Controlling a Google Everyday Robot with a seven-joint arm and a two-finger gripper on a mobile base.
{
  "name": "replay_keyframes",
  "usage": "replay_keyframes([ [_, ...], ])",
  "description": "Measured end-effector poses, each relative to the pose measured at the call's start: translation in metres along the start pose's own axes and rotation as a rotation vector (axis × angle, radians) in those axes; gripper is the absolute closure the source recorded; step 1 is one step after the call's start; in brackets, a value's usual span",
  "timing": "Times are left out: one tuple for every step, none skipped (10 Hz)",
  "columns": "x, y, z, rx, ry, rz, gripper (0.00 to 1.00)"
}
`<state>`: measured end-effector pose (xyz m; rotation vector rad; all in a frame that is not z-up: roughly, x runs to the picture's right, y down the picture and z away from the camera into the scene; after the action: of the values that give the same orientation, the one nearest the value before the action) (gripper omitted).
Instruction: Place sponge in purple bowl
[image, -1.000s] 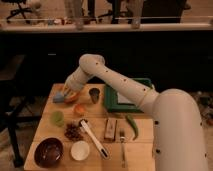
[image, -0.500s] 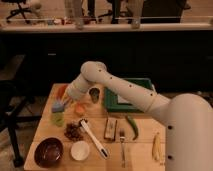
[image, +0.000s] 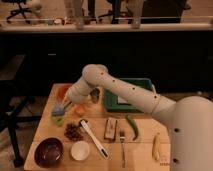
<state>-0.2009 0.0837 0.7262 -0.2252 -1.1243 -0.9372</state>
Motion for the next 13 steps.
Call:
replay_keyframes([
  [0.000, 0.000, 0.000, 0.000, 0.000, 0.000, 1.00],
  [0.000, -0.001, 0.000, 0.000, -0.001, -0.001, 1.00],
  [0.000, -0.001, 0.001, 0.000, -0.006, -0.004, 1.00],
  [-0.001, -0.002, 0.003, -0.003, -0.018, -0.019, 1.00],
  [-0.005, -0.007, 0.009, -0.007, -0.038, -0.042, 1.00],
  [-0.013, -0.016, 0.020, -0.019, -0.065, -0.068, 1.00],
  [-0.023, -0.024, 0.030, -0.026, -0.090, -0.091, 1.00],
  [-0.030, -0.028, 0.036, -0.030, -0.109, -0.109, 1.00],
  [-0.036, -0.031, 0.041, -0.034, -0.126, -0.127, 1.00],
  [-0.046, -0.037, 0.047, -0.039, -0.149, -0.151, 1.00],
  [-0.054, -0.039, 0.052, -0.043, -0.164, -0.165, 1.00],
  [-0.066, -0.038, 0.055, -0.046, -0.178, -0.175, 1.00],
  [-0.078, -0.034, 0.057, -0.048, -0.188, -0.171, 1.00],
])
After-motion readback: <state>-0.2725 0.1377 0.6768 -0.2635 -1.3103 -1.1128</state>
